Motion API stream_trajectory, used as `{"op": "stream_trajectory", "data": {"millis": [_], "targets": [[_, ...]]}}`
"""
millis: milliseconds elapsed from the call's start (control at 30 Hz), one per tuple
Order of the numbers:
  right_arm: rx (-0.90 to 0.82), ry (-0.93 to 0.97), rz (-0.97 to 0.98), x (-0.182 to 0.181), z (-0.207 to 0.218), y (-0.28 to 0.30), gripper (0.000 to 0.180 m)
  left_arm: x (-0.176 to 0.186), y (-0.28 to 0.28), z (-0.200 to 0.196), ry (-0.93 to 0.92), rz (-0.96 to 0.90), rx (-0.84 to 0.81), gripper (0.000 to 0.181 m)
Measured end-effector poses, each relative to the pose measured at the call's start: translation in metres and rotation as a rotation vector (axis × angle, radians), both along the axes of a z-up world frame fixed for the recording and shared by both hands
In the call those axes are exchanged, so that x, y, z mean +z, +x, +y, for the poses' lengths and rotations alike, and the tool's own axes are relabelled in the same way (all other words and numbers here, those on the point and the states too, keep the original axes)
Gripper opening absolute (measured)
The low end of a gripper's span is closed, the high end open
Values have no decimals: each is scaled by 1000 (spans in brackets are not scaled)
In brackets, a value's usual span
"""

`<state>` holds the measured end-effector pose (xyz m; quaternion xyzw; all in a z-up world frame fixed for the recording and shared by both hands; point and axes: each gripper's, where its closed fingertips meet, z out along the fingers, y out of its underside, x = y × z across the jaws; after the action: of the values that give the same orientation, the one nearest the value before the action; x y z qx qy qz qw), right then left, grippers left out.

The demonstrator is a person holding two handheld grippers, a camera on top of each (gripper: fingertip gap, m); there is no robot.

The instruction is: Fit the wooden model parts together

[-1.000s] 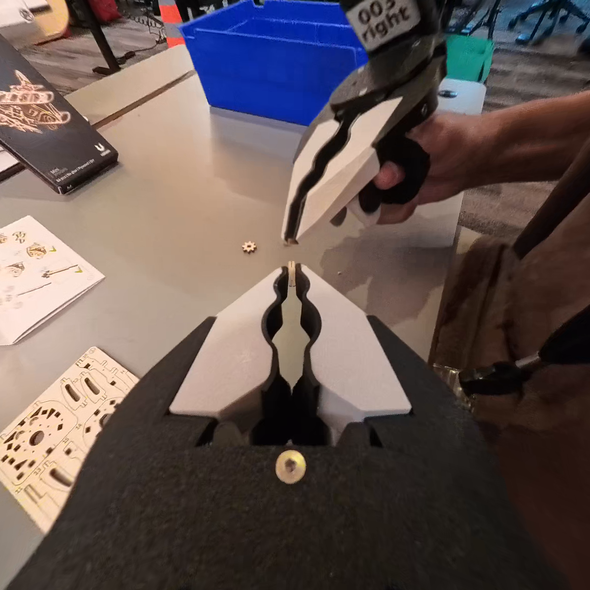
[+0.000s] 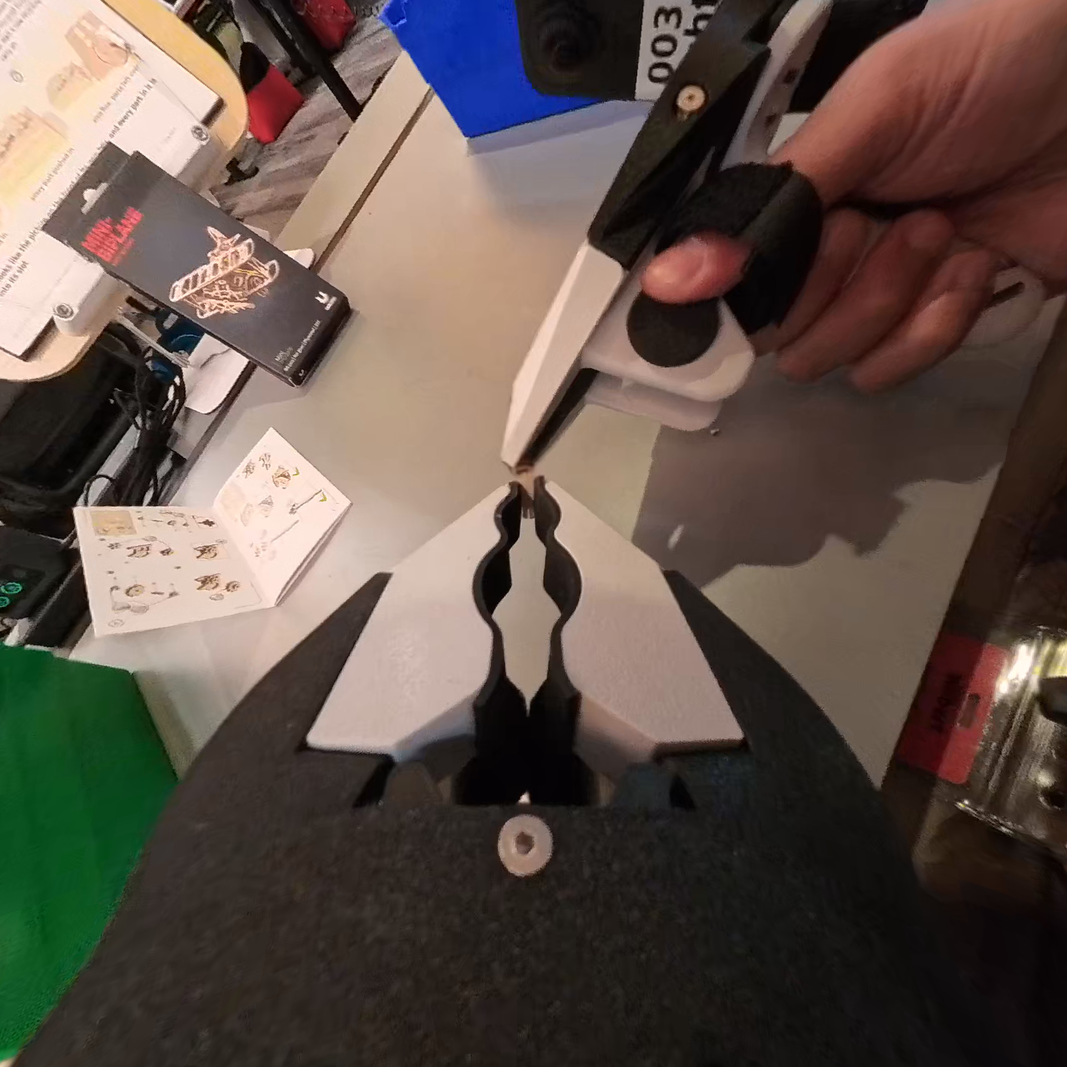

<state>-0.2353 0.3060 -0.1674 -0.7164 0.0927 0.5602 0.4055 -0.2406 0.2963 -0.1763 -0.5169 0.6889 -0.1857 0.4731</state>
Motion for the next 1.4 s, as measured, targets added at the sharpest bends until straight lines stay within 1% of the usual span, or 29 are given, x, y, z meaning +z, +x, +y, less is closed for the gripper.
{"op": "stream_trajectory", "data": {"millis": [33,67,133,233,267,333,400,467,500,600,667,733,800,933,1400], "targets": [[-14,3,-45,-2,2,11,8,1,0,-1,1,-3,-6,1],[-9,-1,-152,-10,3,20,8,2,0,-1,-4,-9,-9,1],[55,-27,-529,-44,-3,37,8,3,-1,-2,-21,-19,-9,1],[156,-35,-928,-72,-11,50,8,5,0,0,-26,-32,-11,1],[177,-32,-1007,-77,-13,52,8,5,0,0,-25,-37,-13,1],[184,-11,-1080,-78,-14,53,8,7,0,-2,-31,-48,-20,1],[191,-2,-1087,-78,-16,53,10,9,1,-6,-70,-66,-38,1],[203,15,-1048,-75,-17,50,24,11,1,-10,-154,-83,-58,2],[204,52,-1016,-66,-18,47,25,12,2,-12,-201,-94,-68,2],[251,302,-834,-17,-28,20,14,20,2,-22,-370,-139,-133,2],[307,437,-695,14,-42,2,12,25,1,-33,-507,-160,-194,2],[325,496,-611,31,-49,-4,8,30,0,-42,-618,-164,-250,2],[340,514,-559,39,-54,-5,7,35,-2,-46,-675,-183,-282,2],[370,542,-570,40,-61,-11,4,42,-6,-52,-723,-192,-326,2],[428,551,-560,40,-69,-23,4,43,-9,-68,-724,-166,-390,2]]}}
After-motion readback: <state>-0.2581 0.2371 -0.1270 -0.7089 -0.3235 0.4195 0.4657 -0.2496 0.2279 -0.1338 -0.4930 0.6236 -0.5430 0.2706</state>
